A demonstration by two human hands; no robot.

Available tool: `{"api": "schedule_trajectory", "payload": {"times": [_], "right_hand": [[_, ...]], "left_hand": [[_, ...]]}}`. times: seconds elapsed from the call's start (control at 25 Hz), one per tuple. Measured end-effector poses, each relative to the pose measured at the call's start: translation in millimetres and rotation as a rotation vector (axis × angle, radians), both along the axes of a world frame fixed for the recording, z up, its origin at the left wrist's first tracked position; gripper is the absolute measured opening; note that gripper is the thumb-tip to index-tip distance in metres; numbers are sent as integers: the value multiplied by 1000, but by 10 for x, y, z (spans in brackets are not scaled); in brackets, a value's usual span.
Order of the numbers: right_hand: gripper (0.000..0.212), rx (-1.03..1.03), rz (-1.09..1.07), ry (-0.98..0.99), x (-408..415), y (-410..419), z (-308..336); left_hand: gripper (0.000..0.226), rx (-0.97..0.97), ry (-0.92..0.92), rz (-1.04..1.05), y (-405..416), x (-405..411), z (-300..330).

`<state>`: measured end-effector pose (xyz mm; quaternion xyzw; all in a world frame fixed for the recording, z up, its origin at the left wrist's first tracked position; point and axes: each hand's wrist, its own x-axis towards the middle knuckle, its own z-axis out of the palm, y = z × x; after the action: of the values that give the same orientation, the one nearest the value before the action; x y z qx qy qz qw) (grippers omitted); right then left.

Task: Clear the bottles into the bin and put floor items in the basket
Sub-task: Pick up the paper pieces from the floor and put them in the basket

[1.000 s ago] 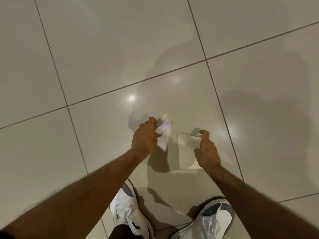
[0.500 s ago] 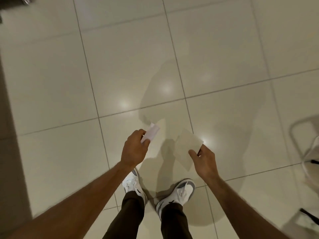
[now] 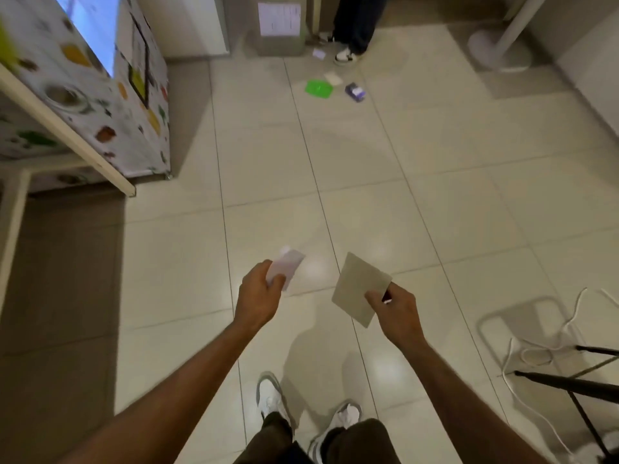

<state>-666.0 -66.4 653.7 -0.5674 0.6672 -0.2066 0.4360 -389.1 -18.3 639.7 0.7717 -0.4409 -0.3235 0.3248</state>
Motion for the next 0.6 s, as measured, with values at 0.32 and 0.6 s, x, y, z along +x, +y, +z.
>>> {"api": "schedule_trajectory", "payload": {"times": [0.32,0.6], "right_hand": [[20,-100,253,-161,309,21,1083],[13,-129,546,-241,323,92,1477]], "left_hand": [[15,-206,194,195,765,-97,1027],[16,-263,167,476,1604,-671,1354]]}}
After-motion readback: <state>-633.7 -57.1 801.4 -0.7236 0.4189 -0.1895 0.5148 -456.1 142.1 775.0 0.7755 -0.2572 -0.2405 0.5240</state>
